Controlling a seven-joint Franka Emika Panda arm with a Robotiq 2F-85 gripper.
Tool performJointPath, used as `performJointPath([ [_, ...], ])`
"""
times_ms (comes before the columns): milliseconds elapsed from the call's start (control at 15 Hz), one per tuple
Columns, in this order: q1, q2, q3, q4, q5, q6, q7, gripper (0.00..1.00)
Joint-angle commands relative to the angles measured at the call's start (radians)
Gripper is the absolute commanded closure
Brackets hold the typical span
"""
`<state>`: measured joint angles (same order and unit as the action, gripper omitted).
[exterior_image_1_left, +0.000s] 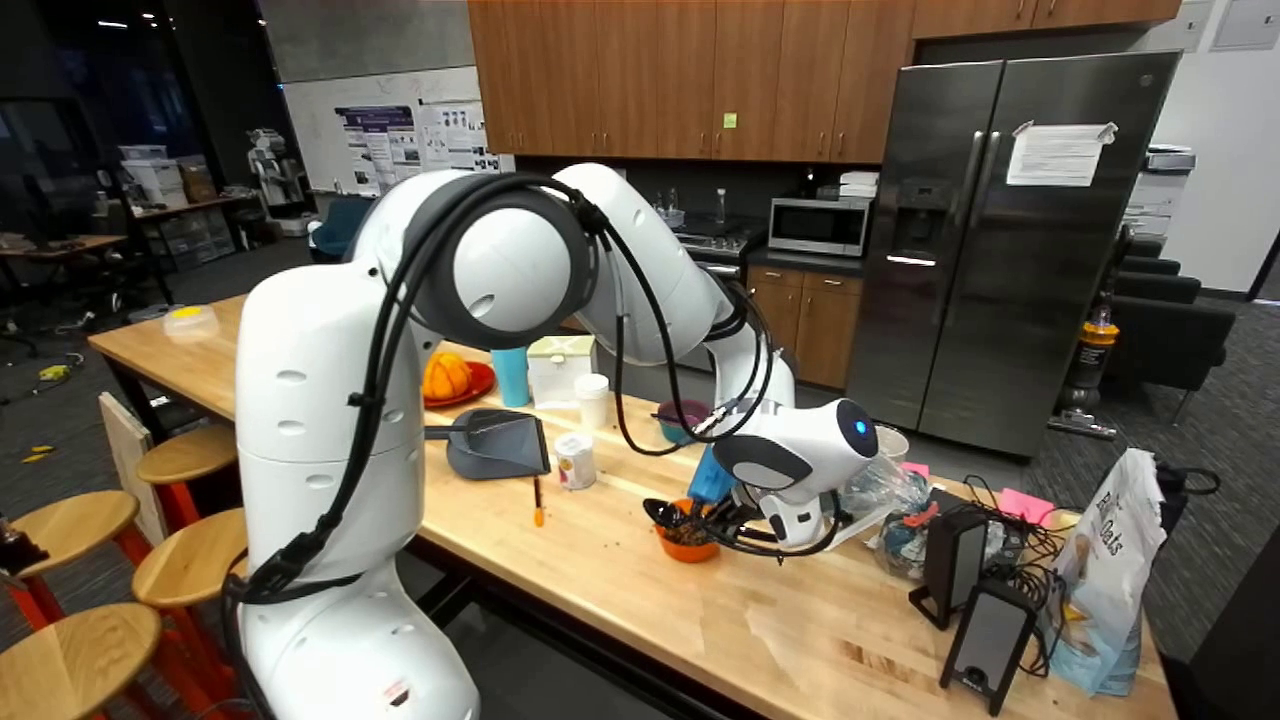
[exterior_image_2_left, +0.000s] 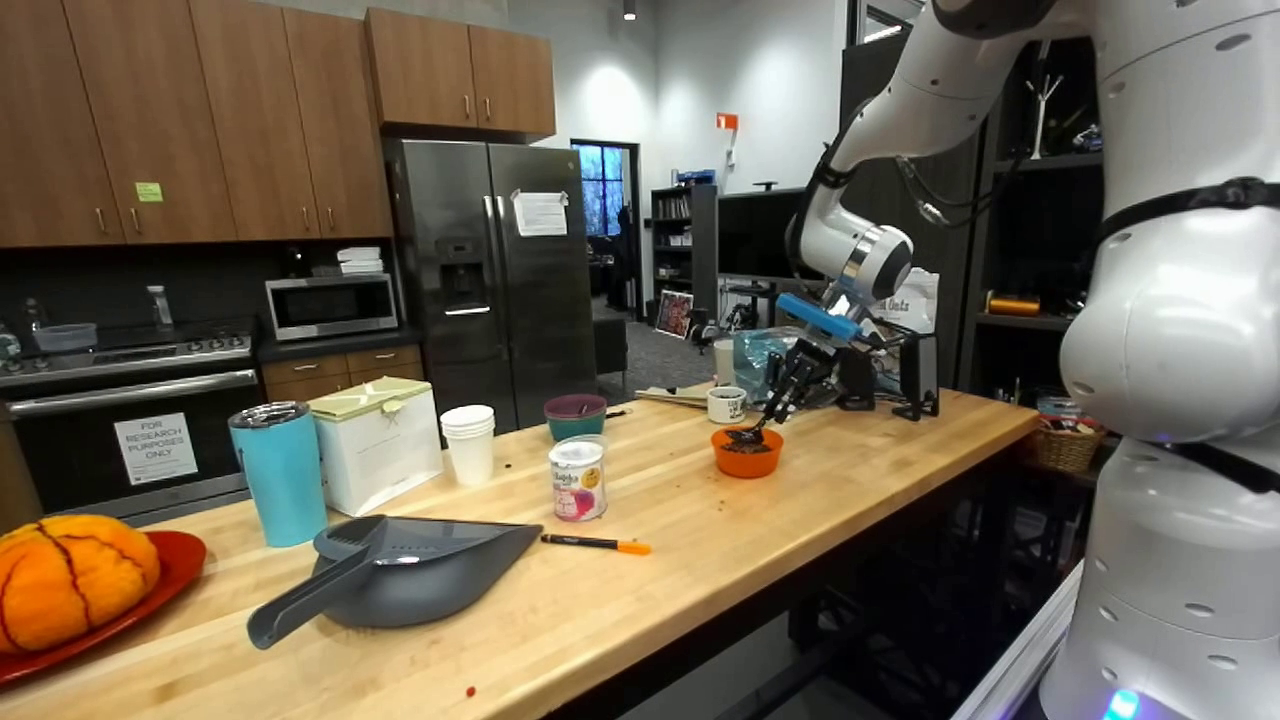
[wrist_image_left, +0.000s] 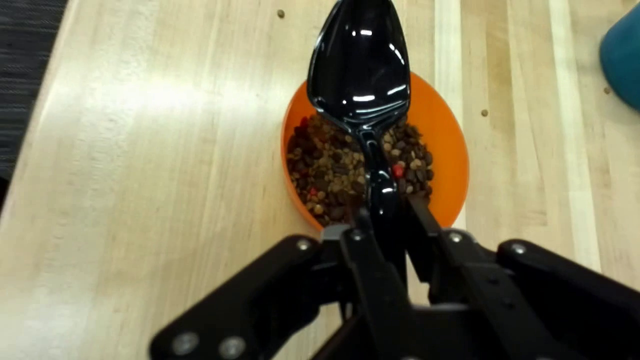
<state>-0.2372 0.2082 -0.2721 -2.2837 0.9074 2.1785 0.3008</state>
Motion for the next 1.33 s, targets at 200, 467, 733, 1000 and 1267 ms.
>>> performJointPath([
  [200,0.015,0.016,0.027,0.095,-0.038,-0.103,0.180,0.94],
  [467,0.025,0.065,0.057,0.181,0.013,-0.149,0.191,0.94],
  [733,0.029,0.152,0.087,0.290,0.091,-0.152,0.165,0.94],
  [1000,0.028,0.259,0.110,0.399,0.140,-0.197,0.173,0.94],
  [1267,0.042,0.338,0.116,0.457,0.128,-0.183,0.184,0.94],
])
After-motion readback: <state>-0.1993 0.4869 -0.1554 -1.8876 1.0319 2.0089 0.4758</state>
